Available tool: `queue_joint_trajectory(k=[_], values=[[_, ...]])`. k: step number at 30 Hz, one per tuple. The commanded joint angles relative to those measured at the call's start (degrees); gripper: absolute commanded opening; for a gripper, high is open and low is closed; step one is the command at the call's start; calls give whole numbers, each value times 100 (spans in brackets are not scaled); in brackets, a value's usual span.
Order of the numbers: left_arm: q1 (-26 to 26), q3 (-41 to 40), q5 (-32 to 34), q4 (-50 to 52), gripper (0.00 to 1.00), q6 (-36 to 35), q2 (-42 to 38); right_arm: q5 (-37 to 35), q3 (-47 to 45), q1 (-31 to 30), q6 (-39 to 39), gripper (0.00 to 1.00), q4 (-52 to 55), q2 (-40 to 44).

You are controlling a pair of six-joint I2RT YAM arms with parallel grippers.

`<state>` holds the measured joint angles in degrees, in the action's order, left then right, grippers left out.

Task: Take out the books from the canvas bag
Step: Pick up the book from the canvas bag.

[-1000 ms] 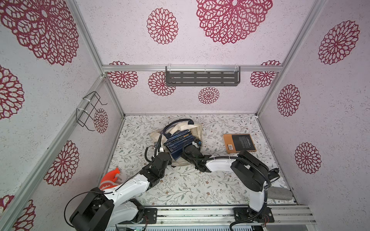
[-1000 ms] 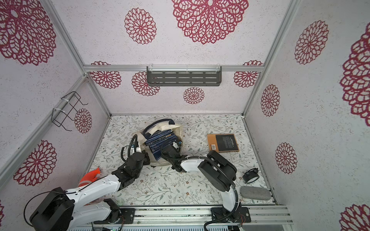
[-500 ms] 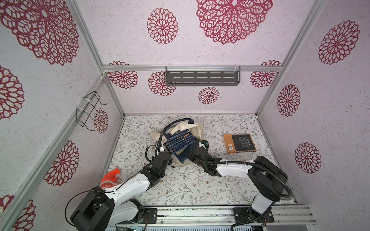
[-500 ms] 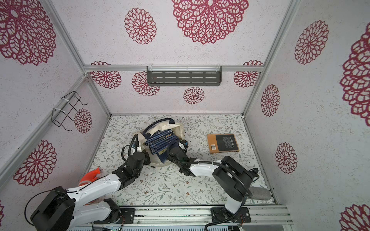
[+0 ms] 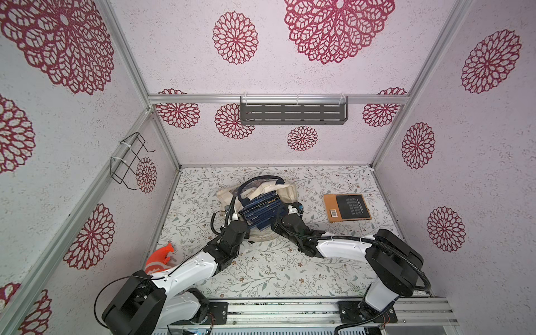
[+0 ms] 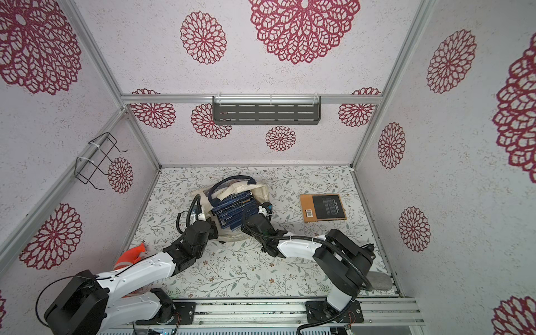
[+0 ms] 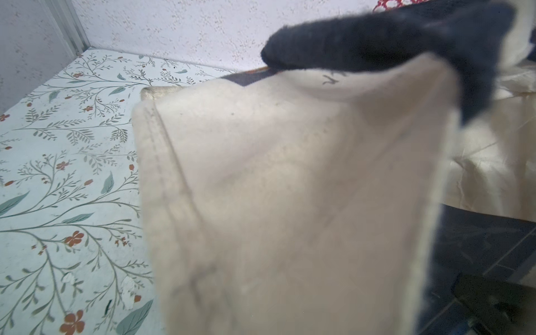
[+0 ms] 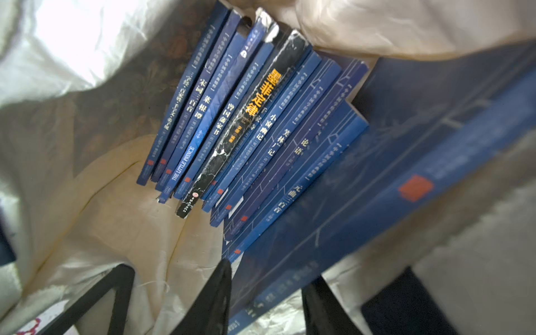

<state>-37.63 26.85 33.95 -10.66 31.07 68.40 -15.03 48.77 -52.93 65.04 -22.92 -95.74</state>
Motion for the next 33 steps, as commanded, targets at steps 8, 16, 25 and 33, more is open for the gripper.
queue_joint_trajectory(k=[8, 16, 25, 33], values=[[-34, 100, 15, 37, 0, -91, 56, 108, 273, 162, 340, 34, -184, -512], [-41, 92, 4, 37, 0, -79, 37, 160, -143, 186, 289, 0, -237, 113], [-61, 145, 46, 103, 0, -64, 68, 77, -756, 189, -44, 0, 381, 1781], [-69, 165, 67, 120, 0, -68, 108, -380, -971, 237, -822, 0, 961, 3351]])
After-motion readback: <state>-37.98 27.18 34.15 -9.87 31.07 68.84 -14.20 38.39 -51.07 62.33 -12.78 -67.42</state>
